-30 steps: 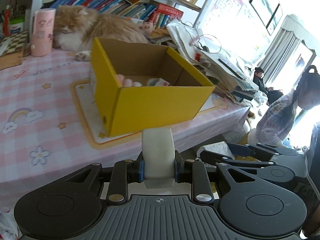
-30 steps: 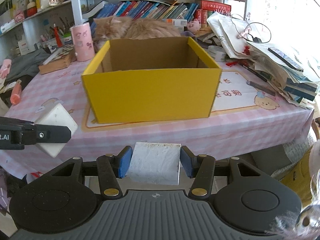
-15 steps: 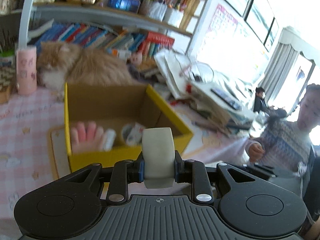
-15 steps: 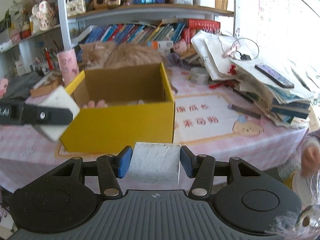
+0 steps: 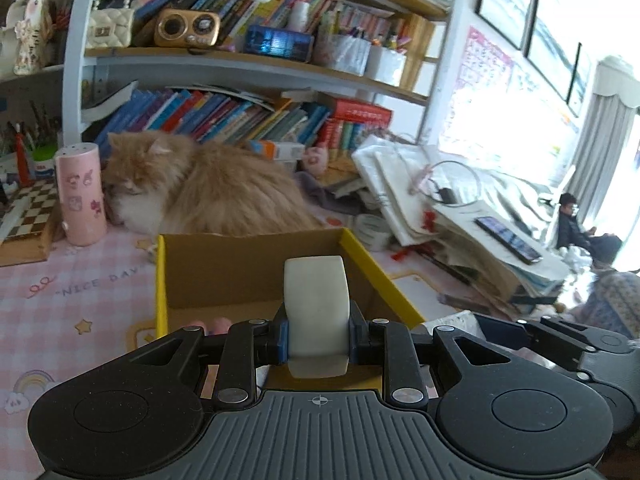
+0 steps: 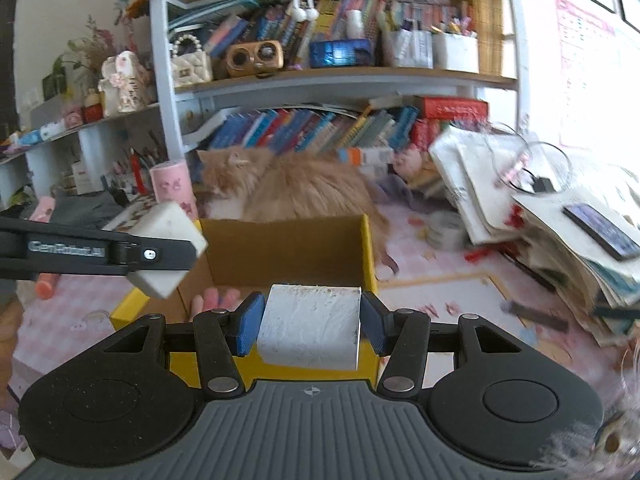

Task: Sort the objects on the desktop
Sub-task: 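Lower both tools into the yellow box and open them to release the items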

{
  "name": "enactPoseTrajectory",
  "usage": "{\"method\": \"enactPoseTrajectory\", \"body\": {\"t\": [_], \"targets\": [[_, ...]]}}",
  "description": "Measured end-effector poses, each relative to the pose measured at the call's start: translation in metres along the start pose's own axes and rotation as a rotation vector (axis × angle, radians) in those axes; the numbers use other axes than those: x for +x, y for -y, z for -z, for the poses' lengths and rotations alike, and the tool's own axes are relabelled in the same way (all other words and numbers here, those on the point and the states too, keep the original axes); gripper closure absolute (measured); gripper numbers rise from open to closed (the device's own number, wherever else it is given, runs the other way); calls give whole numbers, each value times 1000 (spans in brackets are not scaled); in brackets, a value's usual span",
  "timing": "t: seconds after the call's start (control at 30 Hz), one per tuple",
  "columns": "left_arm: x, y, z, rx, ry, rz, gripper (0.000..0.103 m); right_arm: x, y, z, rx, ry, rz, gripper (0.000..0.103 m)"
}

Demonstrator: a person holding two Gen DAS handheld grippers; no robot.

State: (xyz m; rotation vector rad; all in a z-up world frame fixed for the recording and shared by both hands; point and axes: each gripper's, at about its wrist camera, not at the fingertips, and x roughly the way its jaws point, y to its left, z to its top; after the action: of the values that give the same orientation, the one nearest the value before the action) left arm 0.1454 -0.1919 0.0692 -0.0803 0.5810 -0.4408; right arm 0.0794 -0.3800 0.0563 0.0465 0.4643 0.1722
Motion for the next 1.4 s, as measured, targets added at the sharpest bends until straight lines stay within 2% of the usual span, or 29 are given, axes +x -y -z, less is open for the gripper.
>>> {"method": "enactPoseTrajectory", "body": {"t": [0.3,0.5,0.83,1.17,1.33,1.4], "targets": [[48,-16,-4,11,-83,-88,78,47,-10,-5,-68,-35,-78,54],[66,-28,-2,10,-137,-140,78,76,-12,-6,-80,-98,-112,54],[84,-34,6,32,-197,-177,78,100,-12,-1,-69,-177,-128,54],[88,-31,13,36,-220,-175,75,105,-9,6,-44,-206,-132,54],[84,-29,15,32,-204,-173,68,105,-8,6,-40,-209,-132,53],[80,-28,13,27,-186,-176,52,105,-7,5,-34,-208,-131,54]]}}
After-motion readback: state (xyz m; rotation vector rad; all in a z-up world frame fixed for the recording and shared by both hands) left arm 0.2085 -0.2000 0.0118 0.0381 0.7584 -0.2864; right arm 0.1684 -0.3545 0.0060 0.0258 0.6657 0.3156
